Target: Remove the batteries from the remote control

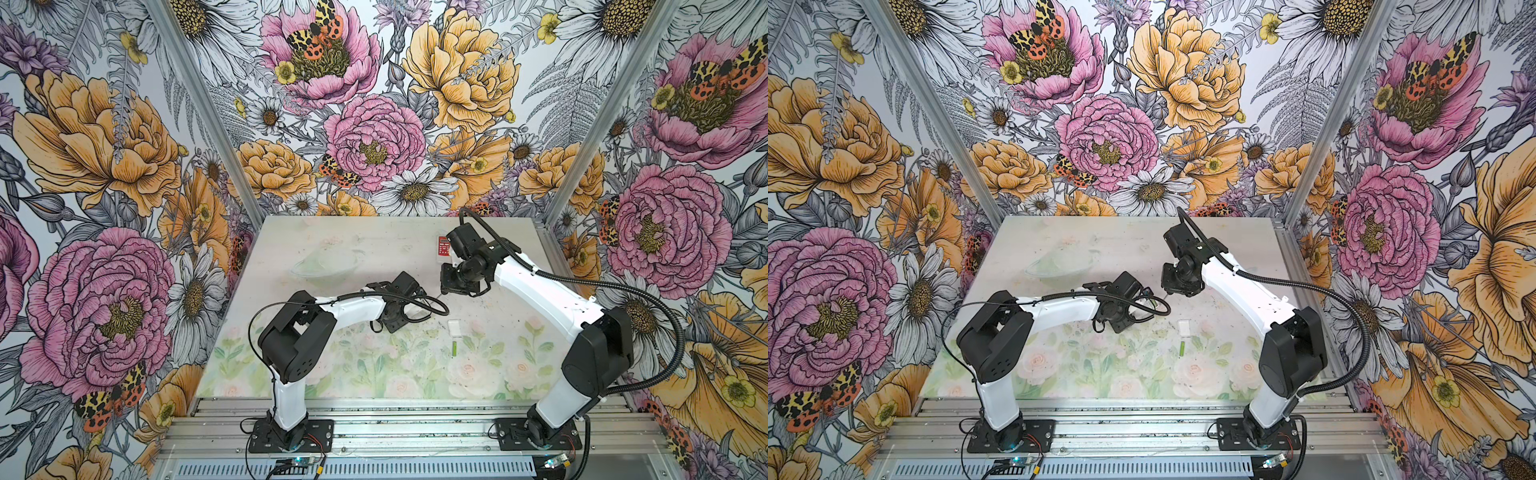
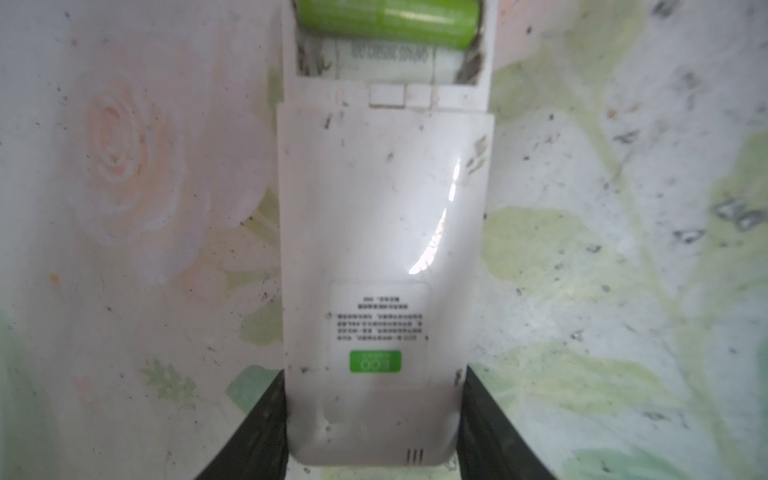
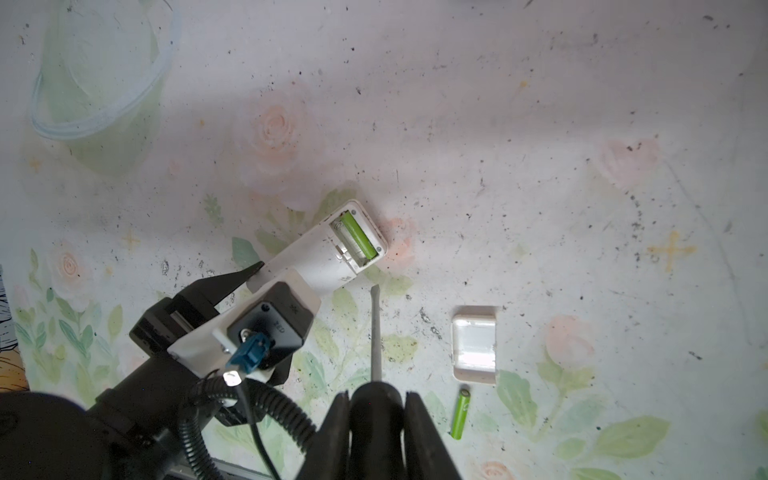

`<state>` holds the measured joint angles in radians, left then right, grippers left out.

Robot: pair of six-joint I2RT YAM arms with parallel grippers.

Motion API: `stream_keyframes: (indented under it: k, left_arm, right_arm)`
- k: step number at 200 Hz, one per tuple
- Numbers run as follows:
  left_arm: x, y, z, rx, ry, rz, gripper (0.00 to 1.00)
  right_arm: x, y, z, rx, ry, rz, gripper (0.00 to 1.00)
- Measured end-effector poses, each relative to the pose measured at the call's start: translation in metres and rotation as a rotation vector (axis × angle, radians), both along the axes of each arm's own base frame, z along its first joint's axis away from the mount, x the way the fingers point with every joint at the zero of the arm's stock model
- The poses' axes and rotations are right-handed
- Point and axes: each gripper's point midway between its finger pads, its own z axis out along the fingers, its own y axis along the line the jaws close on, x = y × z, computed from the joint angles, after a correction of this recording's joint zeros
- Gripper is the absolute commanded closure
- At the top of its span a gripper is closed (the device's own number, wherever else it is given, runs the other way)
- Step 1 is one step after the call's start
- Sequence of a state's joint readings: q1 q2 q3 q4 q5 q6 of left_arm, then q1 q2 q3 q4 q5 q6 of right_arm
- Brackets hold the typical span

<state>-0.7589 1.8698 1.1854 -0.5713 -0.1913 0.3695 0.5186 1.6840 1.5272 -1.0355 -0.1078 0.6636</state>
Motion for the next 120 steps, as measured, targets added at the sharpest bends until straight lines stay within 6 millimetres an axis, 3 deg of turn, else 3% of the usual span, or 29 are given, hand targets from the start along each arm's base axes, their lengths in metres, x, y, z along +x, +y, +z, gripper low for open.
stream_keyframes:
  k: [55, 120]
  left_arm:
    - [0.001, 0.0, 0.0, 0.012, -0.007, -0.021, 1.0]
    - [0.001, 0.0, 0.0, 0.014, -0.009, -0.028, 1.0]
  right_arm:
    - [0.003, 0.013, -0.023, -0.045, 0.04, 0.025, 1.0]
    - [0.006, 0.013, -0.023, -0.059, 0.022, 0.022, 1.0]
